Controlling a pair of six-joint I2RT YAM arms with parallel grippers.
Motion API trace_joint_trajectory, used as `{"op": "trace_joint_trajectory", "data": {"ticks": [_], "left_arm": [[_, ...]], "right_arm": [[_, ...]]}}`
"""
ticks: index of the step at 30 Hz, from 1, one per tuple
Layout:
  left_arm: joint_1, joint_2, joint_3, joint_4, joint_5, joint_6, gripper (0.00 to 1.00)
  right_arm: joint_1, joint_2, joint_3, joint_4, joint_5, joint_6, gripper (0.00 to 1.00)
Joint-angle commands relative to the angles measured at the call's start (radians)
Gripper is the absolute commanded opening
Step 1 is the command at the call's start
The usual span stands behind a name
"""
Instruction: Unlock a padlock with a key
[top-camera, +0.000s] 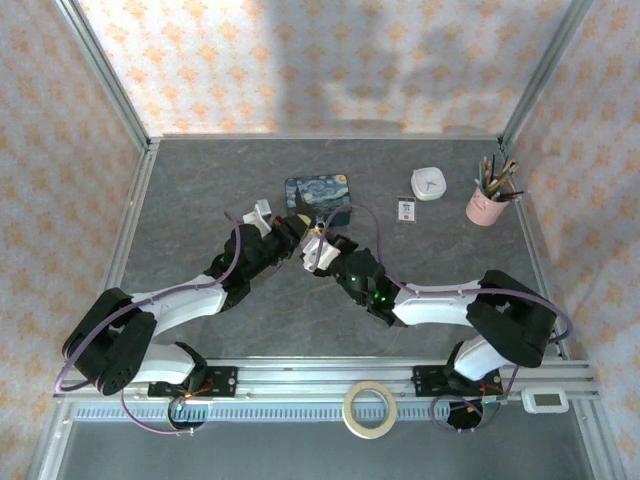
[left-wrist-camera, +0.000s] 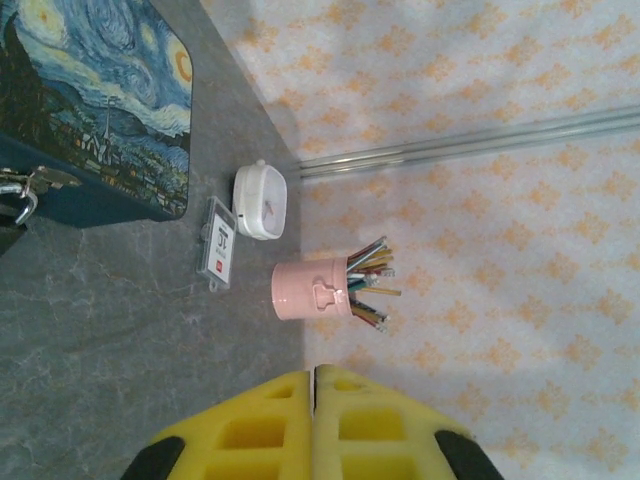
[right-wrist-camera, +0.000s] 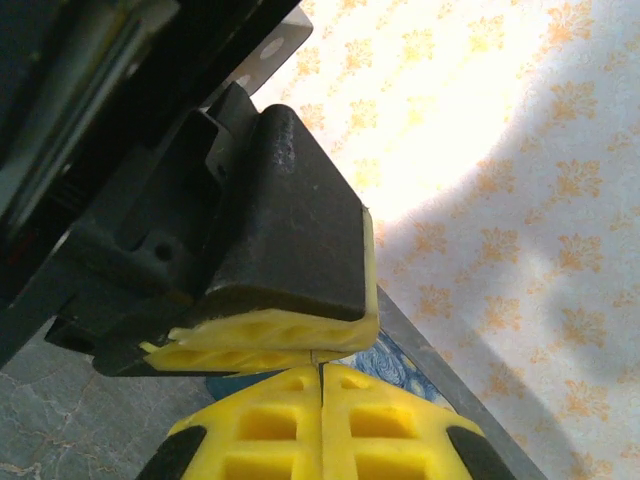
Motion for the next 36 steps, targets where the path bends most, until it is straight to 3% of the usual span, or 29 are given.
{"op": "trace_joint_trajectory", "data": {"ticks": [1,3,6,9,14,20,26,36], "left_arm": [[-0.009,0.002,0.034,0.025,0.024,0.008,0.0],[-0.009,-0.004,0.027,0.026,0.004,0.024,0.0],[-0.007,-0.027,0.008,0.035,-0.05,0.102,0.0],[-0.007,-0.054,0.001,0.054,-0.086,0.202,0.0],[-0.004,-0.084,0.017,0.092,-0.084,0.368,0.0],[-0.001,-0.08,-0.001,0.267,0.005,0.5,0.0],[-0.001,-0.049,-0.031,0.458,0.095,0.507,0.0],[-0.001,-0.037,-0.051,0.532,0.126,0.488,0.0]], "right_arm": [[0.005,0.0,0.015,0.02,-0.018,0.003,0.0],[0.005,-0.026,0.016,0.009,-0.018,0.056,0.05],[-0.009,-0.1,0.044,-0.099,-0.063,0.203,0.35],[-0.063,-0.182,0.074,-0.229,-0.184,0.392,0.43],[-0.194,-0.291,0.06,-0.257,-0.374,0.703,0.49],[-0.304,-0.298,0.067,-0.209,-0.619,0.99,0.5],[-0.35,-0.217,0.09,-0.105,-0.827,1.207,0.5],[-0.376,-0.105,0.068,0.172,-0.959,1.426,0.44]]}}
